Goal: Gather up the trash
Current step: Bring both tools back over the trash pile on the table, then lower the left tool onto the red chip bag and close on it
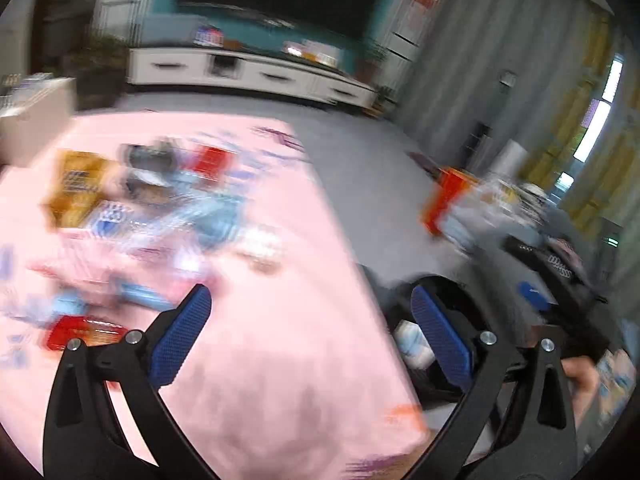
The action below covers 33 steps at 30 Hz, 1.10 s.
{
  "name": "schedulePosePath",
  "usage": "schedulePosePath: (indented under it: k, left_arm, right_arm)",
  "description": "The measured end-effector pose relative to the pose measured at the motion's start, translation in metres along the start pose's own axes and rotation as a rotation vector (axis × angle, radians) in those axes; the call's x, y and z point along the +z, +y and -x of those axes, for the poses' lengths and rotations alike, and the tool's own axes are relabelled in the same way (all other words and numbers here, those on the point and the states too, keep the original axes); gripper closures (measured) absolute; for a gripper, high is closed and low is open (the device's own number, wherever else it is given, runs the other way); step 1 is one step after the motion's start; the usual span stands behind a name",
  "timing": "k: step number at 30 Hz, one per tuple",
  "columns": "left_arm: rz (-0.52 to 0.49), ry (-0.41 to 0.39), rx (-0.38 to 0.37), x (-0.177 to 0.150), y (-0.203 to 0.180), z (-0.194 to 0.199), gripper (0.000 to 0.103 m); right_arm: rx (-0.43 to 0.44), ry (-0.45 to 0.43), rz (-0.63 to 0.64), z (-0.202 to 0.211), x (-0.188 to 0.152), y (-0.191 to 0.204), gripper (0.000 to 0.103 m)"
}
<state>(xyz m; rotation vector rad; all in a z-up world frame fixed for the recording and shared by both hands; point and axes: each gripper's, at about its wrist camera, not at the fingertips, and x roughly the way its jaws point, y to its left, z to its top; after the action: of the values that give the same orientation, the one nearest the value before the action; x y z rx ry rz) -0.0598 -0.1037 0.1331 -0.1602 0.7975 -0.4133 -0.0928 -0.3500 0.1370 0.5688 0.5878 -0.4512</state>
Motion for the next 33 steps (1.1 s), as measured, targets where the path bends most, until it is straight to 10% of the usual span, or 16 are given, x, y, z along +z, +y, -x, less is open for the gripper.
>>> schedulePosePath:
  k: [6, 13, 33]
  left_arm:
    - [0.224, -0.104, 0.149, -0.007, 0.091, 0.02, 0.003]
    - [0.344, -0.05, 0.231, -0.015, 0.155, 0.012, 0.003]
    - [0.337, -0.044, 0.289, -0.019, 0.175, 0.016, 0.003]
  right_arm:
    - [0.102, -0.036, 0.12, -0.005, -0.019, 0.057, 0.003]
    - [0.149, 0.014, 0.263, -0.027, -0.055, 0.112, 0.003]
    - [0.133, 0.088, 0.381, -0.049, -0.103, 0.15, 0.003]
